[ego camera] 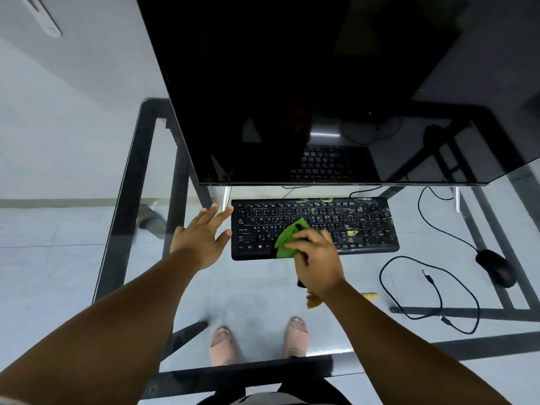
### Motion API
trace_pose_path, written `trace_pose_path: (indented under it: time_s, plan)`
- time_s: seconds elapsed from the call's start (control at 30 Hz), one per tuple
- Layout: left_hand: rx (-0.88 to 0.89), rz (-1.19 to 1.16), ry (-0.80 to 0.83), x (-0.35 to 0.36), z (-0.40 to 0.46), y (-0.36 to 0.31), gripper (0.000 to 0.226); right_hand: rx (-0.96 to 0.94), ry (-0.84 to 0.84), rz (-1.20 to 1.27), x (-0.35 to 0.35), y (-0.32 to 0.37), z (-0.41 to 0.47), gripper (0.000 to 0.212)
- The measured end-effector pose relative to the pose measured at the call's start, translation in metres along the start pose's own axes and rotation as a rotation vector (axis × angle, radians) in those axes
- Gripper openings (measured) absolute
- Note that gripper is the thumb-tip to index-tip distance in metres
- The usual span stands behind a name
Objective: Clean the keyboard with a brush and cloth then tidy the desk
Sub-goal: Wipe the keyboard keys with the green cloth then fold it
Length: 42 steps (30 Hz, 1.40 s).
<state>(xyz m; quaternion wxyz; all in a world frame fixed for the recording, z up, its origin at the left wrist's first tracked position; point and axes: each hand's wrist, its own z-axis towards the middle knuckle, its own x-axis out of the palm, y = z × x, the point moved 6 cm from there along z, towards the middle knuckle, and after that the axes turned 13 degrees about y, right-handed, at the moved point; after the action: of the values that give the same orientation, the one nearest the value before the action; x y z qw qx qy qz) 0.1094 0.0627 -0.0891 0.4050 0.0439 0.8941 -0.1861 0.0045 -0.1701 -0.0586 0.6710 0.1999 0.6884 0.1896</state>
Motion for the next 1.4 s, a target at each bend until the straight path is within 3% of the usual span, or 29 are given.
trace_pose_path:
  time_s: [0.1, 0.17, 0.33, 0.5, 0.7, 0.87, 1.07, 1.27, 1.4]
  plan:
    - [-0.022, 0.013, -0.035, 0.006, -0.002, -0.005, 0.057, 0.265, -0.119, 0.086, -0.008, -0.018, 0.007, 0.04]
    - [-0.03, 0.045, -0.064, 0.01, -0.003, -0.008, 0.058, 0.333, -0.066, 0.029, -0.004, -0.013, 0.018, 0.043]
    - [-0.033, 0.058, -0.08, 0.013, 0.002, -0.01, 0.059, 0.053, 0.234, -0.087, 0.015, 0.023, 0.038, 0.052]
    - [-0.04, 0.065, -0.028, 0.015, 0.004, -0.01, 0.059, 0.301, 0.102, -0.064, -0.005, -0.004, 0.05, 0.05]
    - [-0.057, 0.046, 0.034, 0.016, 0.008, -0.008, 0.058, 0.033, 0.277, -0.102, 0.014, 0.039, 0.067, 0.059]
    - [-0.055, 0.053, 0.094, 0.014, 0.008, -0.008, 0.058, 0.206, 0.152, -0.078, 0.004, 0.02, 0.068, 0.049]
    - [-0.058, 0.048, 0.113, 0.014, 0.011, -0.004, 0.062, 0.029, 0.29, -0.063, 0.022, 0.059, 0.076, 0.056]
    - [-0.048, 0.06, 0.129, 0.014, 0.01, -0.003, 0.062, 0.212, 0.181, -0.066, 0.015, 0.04, 0.075, 0.045]
    - [-0.048, 0.065, 0.144, 0.013, 0.009, -0.004, 0.063, 0.078, 0.252, -0.04, 0.024, 0.064, 0.082, 0.048]
